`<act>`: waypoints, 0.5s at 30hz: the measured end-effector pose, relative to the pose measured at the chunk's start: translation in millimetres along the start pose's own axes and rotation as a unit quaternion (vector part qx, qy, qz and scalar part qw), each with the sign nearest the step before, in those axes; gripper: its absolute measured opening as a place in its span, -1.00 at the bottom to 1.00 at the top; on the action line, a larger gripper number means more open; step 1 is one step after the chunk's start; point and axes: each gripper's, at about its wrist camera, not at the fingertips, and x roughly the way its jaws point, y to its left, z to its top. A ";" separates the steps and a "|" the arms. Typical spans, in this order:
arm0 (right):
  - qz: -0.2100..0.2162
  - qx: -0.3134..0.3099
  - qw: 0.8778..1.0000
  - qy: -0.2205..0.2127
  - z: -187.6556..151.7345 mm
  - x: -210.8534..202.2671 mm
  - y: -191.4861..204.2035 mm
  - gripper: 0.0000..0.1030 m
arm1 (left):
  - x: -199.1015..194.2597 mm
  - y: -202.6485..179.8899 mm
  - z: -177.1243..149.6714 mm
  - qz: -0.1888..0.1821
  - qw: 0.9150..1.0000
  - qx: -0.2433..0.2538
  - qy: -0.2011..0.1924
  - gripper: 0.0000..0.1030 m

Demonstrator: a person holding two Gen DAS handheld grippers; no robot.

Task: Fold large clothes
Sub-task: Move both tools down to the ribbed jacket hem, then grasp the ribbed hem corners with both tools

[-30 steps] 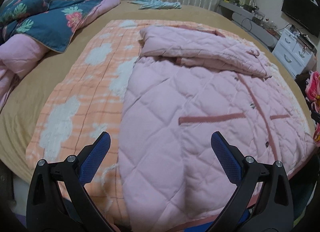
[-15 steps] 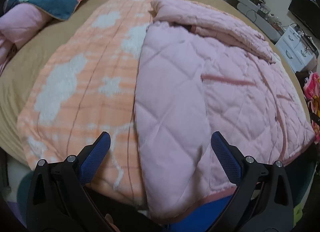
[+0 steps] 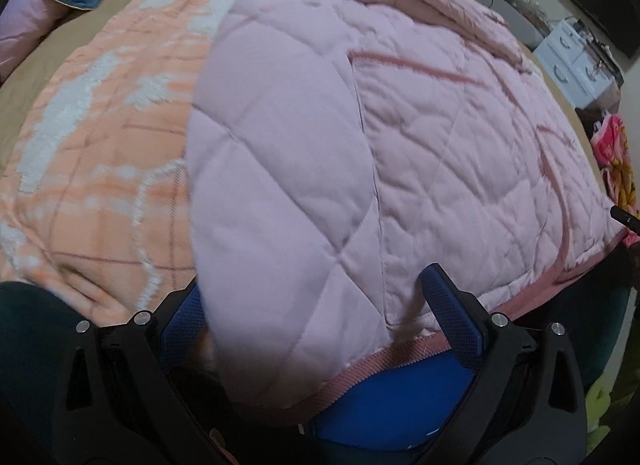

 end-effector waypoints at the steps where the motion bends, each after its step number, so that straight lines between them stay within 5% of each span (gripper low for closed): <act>1: -0.001 -0.004 1.000 0.011 -0.9 2.8 -0.6 0.92 | 2.2 -1.3 -1.2 0.002 1.000 0.002 0.002 0.83; 10: 0.056 0.012 0.995 0.083 0.9 24.3 -12.5 0.89 | 3.3 0.5 -0.9 -0.001 1.000 -0.004 0.000 0.83; 15: 0.094 0.001 0.990 0.107 -2.0 33.4 -2.9 0.14 | 3.0 1.1 -2.5 -0.002 1.000 -0.005 0.000 0.83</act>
